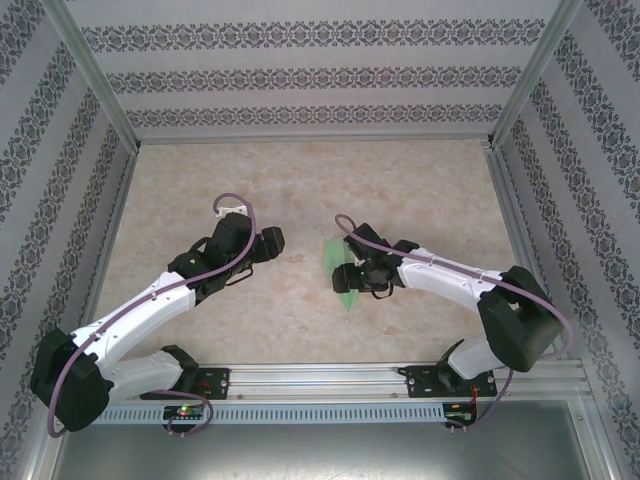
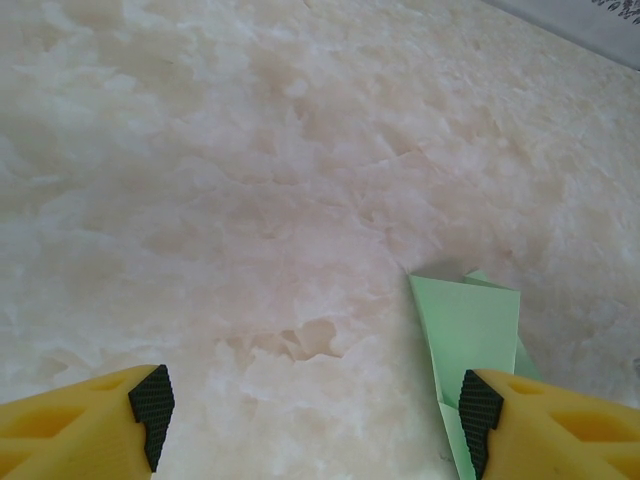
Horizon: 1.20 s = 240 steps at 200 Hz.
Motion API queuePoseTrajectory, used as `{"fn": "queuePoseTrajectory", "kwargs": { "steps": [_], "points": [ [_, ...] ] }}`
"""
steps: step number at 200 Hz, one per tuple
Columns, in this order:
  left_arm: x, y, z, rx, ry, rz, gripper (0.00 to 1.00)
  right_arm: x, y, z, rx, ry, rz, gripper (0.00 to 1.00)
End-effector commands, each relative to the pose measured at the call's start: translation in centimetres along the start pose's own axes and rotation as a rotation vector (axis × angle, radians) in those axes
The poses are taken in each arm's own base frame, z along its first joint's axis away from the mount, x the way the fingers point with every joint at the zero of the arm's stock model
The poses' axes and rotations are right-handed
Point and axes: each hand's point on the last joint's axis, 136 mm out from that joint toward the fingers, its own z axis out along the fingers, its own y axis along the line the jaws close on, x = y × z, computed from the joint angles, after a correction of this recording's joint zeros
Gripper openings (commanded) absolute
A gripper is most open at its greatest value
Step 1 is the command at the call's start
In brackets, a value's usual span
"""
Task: Fold a paper plane with a square sheet of paper (fold left side to right side)
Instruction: Pick up the paper plane at the center of the table.
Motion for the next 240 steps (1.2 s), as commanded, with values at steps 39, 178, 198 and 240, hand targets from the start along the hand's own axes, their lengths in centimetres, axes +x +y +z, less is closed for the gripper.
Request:
{"fn": "queuePoseTrajectory", "kwargs": {
  "steps": [39, 178, 198, 240],
  "points": [
    [0.0, 1.3, -0.2, -0.035, -0.013, 0.014, 0.78, 0.1, 1.9, 1.2, 0.019, 0.035, -0.043, 0.68],
    [0.2, 1.3, -0.3, -0.034, -0.006, 0.009, 0.78, 0.0, 0.2, 2.1, 0.166, 0.044, -0.061, 0.38],
    [0.2, 1.3, -0.3, -0.035, -0.005, 0.008, 0.78, 0.1, 0.1, 2.2, 0.163, 0.048, -0.059, 0.34],
    [0.2, 1.3, -0.3, -0.034, -0.006, 0.007, 0.79, 0.1, -0.2, 3.0, 0.168, 0.056, -0.054, 0.34]
  ]
}}
